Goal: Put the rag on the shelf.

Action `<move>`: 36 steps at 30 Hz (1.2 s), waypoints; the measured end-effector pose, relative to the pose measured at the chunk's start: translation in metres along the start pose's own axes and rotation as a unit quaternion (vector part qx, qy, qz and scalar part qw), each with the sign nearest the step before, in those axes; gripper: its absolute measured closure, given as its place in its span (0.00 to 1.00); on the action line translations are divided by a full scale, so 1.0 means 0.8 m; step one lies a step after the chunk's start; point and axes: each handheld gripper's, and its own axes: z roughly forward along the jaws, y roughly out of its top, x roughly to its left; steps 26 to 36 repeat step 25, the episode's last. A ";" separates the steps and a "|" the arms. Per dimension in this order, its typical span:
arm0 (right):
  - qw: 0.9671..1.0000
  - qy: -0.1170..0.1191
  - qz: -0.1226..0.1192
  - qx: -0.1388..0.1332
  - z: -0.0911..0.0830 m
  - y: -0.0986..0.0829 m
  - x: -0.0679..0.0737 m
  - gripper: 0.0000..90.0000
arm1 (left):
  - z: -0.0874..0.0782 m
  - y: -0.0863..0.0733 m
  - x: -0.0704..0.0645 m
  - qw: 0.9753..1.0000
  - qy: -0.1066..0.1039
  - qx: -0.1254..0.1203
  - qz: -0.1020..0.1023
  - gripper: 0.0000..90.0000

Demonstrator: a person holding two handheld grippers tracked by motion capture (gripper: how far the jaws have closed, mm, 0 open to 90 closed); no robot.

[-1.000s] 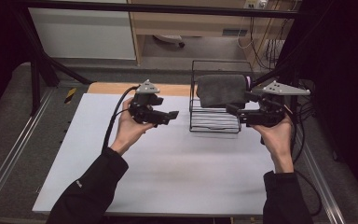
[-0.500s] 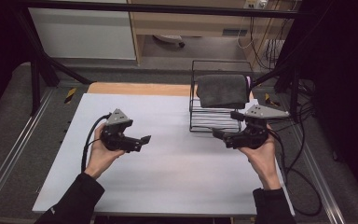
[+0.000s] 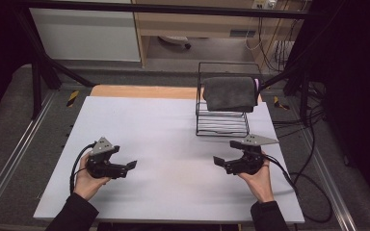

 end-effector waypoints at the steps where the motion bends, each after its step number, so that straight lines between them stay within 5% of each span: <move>1: 1.000 0.001 0.001 0.001 0.000 -0.007 -0.002 0.01 | -0.001 -0.005 0.001 1.000 0.001 0.001 0.000 0.10; 8: 1.000 -0.003 0.000 0.025 -0.009 -0.043 -0.018 0.01 | -0.010 -0.038 0.014 1.000 0.000 0.010 -0.004 0.10; 18: 0.999 -0.012 0.008 0.038 -0.030 -0.075 -0.032 0.01 | -0.017 -0.060 0.026 1.000 -0.007 0.015 -0.009 0.10; 36: 0.998 -0.009 0.010 0.055 -0.027 -0.078 -0.031 0.01 | -0.016 -0.064 0.025 1.000 -0.010 0.024 -0.006 0.09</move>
